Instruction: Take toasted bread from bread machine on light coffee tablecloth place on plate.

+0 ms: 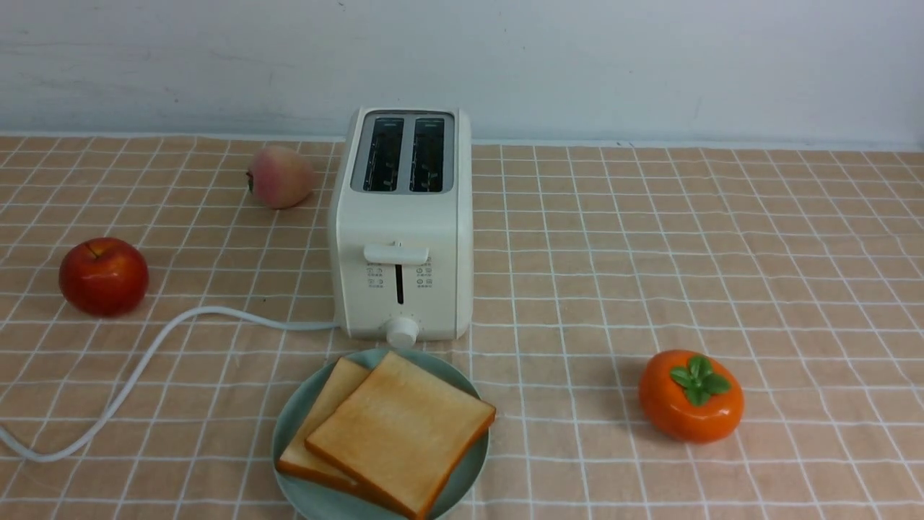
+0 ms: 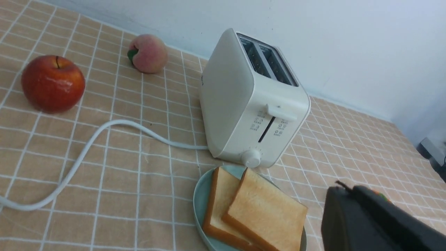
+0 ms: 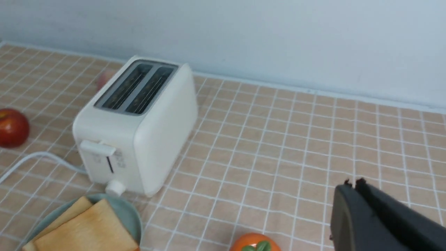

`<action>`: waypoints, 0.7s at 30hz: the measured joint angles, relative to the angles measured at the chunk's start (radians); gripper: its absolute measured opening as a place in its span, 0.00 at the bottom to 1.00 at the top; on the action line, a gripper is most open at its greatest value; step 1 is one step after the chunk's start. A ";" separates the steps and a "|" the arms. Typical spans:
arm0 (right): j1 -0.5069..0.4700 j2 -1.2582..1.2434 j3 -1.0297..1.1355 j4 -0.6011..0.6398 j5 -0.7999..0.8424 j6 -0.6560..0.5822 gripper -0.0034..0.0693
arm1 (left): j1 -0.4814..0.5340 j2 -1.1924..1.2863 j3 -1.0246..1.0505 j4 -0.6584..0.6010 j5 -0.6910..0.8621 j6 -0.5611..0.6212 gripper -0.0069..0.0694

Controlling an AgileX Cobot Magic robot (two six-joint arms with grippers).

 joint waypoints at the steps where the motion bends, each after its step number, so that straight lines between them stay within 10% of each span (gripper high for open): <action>1: -0.001 -0.071 0.108 -0.027 -0.073 0.052 0.04 | 0.000 0.000 0.019 0.000 -0.026 0.000 0.07; 21: -0.002 -0.358 0.605 -0.070 -0.464 0.139 0.06 | 0.000 0.000 0.213 -0.001 -0.347 0.000 0.08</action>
